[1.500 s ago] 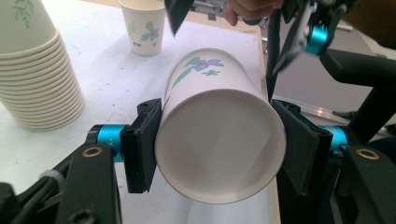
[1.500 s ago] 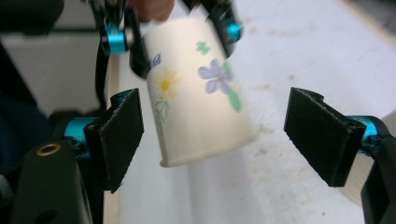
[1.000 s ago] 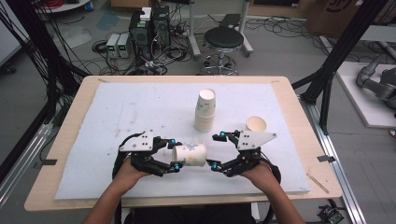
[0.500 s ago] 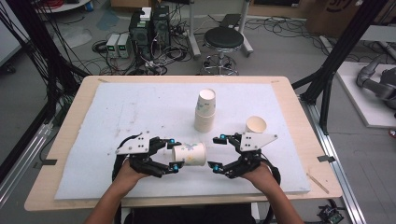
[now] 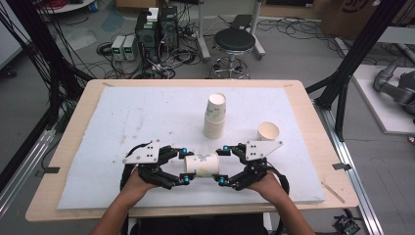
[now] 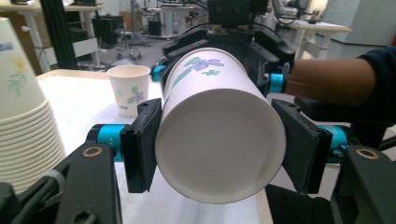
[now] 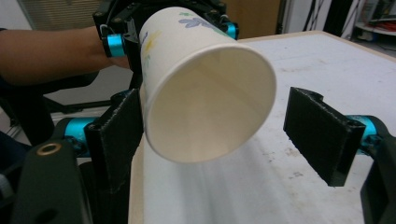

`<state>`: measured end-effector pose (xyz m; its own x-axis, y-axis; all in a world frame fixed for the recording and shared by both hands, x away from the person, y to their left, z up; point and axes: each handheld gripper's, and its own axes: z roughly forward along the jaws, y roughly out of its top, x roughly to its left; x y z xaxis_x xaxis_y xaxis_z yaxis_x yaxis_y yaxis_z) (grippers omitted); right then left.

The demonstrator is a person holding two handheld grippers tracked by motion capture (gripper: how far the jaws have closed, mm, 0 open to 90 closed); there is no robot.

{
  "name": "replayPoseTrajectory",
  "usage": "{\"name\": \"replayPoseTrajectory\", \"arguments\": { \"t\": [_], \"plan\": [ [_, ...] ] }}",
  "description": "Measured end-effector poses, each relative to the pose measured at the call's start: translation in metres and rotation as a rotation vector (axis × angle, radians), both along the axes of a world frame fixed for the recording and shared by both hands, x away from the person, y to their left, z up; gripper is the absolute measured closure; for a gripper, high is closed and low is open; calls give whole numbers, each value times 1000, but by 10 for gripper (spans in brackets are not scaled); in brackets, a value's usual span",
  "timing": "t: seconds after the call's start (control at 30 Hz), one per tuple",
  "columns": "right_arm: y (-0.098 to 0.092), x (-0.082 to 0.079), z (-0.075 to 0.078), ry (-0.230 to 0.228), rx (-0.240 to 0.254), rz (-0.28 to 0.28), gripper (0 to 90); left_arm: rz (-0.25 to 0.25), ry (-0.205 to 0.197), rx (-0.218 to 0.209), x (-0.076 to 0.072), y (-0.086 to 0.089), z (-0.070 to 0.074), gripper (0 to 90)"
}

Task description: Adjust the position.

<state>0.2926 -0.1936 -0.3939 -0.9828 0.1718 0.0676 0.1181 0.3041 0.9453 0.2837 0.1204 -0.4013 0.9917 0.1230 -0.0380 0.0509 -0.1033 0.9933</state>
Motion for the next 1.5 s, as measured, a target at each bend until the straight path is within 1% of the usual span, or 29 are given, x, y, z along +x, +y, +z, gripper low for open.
{"name": "replayPoseTrajectory", "arguments": {
  "t": [0.13,0.2,0.23,0.27,0.3,0.33,0.4,0.53,0.63,0.67,0.73,0.83,0.87,0.9,1.0,1.07,1.1,1.13,1.2,1.27,1.33,1.37,1.47,1.5],
  "plan": [
    [3,1,-3,9,0,25,206,-13,0,-3,-1,-2,0,367],
    [4,1,-5,16,13,39,212,-16,2,-8,-1,-3,-1,367],
    [4,2,-5,20,16,44,218,-19,5,-7,-1,-3,-1,367],
    [4,2,-6,24,18,47,248,-22,8,-7,0,-3,-2,367],
    [4,2,-6,27,25,56,248,-21,8,-9,0,-3,-2,368],
    [4,2,-7,32,26,59,250,-23,9,-9,0,-3,-2,368],
    [4,3,-8,29,32,60,265,-23,15,-17,0,-2,-3,368],
    [2,4,-9,52,68,72,315,-26,29,-32,2,-1,-4,369],
    [1,4,-9,53,79,68,329,-24,32,-40,2,-1,-4,370],
    [0,4,-9,47,83,66,337,-24,30,-41,2,-1,-4,370],
    [0,4,-8,50,89,74,338,-29,31,-45,1,-1,-4,371],
    [0,4,-8,61,82,79,320,-37,35,-39,2,0,-5,372],
    [0,4,-9,74,80,83,319,-40,39,-40,2,0,-5,372],
    [0,4,-9,75,77,83,319,-40,39,-43,2,0,-5,372],
    [1,4,-8,66,79,91,325,-45,39,-46,2,0,-6,373],
    [1,4,-8,57,75,87,300,-48,42,-48,2,0,-6,373],
    [2,4,-8,64,71,91,290,-52,45,-46,2,0,-7,372],
    [3,4,-9,60,64,94,291,-58,46,-47,2,0,-7,373],
    [4,3,-9,64,58,104,314,-61,46,-47,2,0,-7,373],
    [3,3,-8,51,63,107,355,-61,43,-53,2,0,-7,373],
    [2,3,-7,42,70,109,377,-61,46,-51,2,-1,-7,373],
    [1,2,-7,48,68,111,382,-61,46,-51,2,-1,-7,373],
    [0,3,-6,46,67,110,400,-53,50,-32,2,-1,-7,370],
    [0,3,-6,41,68,109,400,-43,55,-28,2,-2,-7,368]
  ]
}}
